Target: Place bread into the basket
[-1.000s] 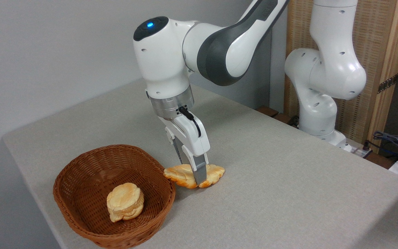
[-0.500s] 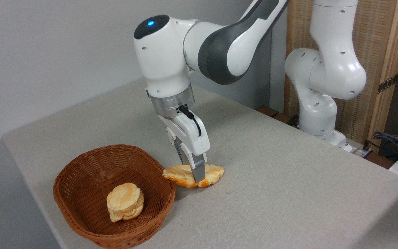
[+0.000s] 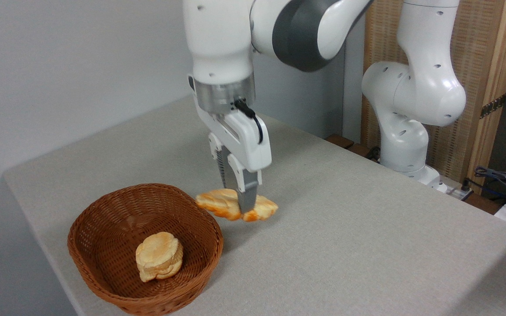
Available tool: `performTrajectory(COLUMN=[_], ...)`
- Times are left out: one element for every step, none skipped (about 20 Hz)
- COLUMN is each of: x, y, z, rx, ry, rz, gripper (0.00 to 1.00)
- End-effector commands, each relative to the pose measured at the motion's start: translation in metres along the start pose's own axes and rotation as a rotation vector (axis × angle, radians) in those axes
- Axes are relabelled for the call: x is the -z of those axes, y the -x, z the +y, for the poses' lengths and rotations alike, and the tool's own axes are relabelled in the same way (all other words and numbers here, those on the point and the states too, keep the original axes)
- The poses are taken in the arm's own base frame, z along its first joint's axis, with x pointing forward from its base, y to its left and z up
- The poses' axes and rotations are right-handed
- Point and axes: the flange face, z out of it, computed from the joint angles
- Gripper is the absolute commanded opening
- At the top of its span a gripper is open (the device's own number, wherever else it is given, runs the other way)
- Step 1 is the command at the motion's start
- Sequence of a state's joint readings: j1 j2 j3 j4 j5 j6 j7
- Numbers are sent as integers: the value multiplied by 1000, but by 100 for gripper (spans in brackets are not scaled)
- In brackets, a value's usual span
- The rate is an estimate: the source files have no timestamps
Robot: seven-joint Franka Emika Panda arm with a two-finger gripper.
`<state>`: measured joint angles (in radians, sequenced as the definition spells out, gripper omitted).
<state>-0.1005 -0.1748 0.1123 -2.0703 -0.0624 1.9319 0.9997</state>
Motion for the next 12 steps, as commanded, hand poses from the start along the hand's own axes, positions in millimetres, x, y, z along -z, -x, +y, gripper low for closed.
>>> performTrajectory(x=[28, 32, 33, 33, 34, 35, 33, 31, 28, 26, 25, 26], y=[-22, -27, -31, -36, -43, -46, -47, -49, -50, -51, -51, -51], z=[-9, -10, -11, -11, -9, -11, -15, -18, -20, -22, -23, -24], rx=[5, 22, 32, 44, 50, 64, 91, 111, 117, 119, 120, 121], ry=[-61, -81, -93, -90, -93, -107, -119, -129, -135, -137, -144, -148], rz=[139, 180, 208, 236, 260, 286, 305, 315, 317, 319, 321, 325], gripper=[50, 50, 53, 63, 64, 69, 78, 90, 96, 100, 100, 100])
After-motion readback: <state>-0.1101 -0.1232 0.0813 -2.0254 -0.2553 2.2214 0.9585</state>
